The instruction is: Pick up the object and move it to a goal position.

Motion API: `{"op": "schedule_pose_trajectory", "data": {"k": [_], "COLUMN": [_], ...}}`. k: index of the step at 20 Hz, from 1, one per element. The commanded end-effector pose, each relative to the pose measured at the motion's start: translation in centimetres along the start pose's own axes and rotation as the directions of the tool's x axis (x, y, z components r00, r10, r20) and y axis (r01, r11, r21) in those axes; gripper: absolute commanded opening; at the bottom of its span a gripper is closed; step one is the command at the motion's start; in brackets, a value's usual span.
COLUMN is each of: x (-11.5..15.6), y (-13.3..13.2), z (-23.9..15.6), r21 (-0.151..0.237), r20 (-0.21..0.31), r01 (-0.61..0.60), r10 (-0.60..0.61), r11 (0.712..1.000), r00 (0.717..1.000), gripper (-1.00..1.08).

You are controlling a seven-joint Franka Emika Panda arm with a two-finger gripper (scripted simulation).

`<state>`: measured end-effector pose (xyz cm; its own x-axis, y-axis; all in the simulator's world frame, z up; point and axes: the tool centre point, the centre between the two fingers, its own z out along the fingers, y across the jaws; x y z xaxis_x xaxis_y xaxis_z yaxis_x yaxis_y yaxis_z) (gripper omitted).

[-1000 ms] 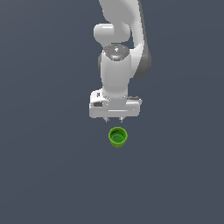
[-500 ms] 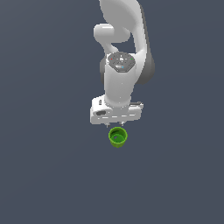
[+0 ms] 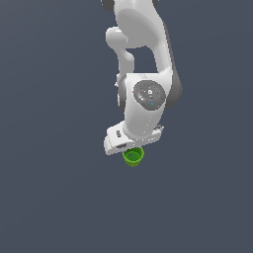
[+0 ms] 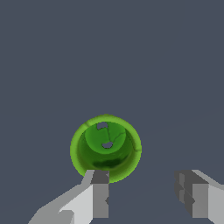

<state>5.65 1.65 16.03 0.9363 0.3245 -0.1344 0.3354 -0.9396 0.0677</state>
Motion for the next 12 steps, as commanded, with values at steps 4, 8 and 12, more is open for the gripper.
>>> {"op": "schedule_pose_trajectory", "data": {"k": [4,8,12], "x": [1.2,1.8,2.3], "y": [0.2,0.3,0.5], "z": [1.1,1.9,2.7], "r21": [-0.017,-0.022,-0.02], "r20": [0.082,0.144,0.205], "r01": [0.109,0.183,0.253], "r10": [-0.107,-0.178,-0.243], "r11": [0.994,0.983,0.967], "r00": [0.991,0.973,0.948], "gripper": [0.28,0.28,0.28]}}
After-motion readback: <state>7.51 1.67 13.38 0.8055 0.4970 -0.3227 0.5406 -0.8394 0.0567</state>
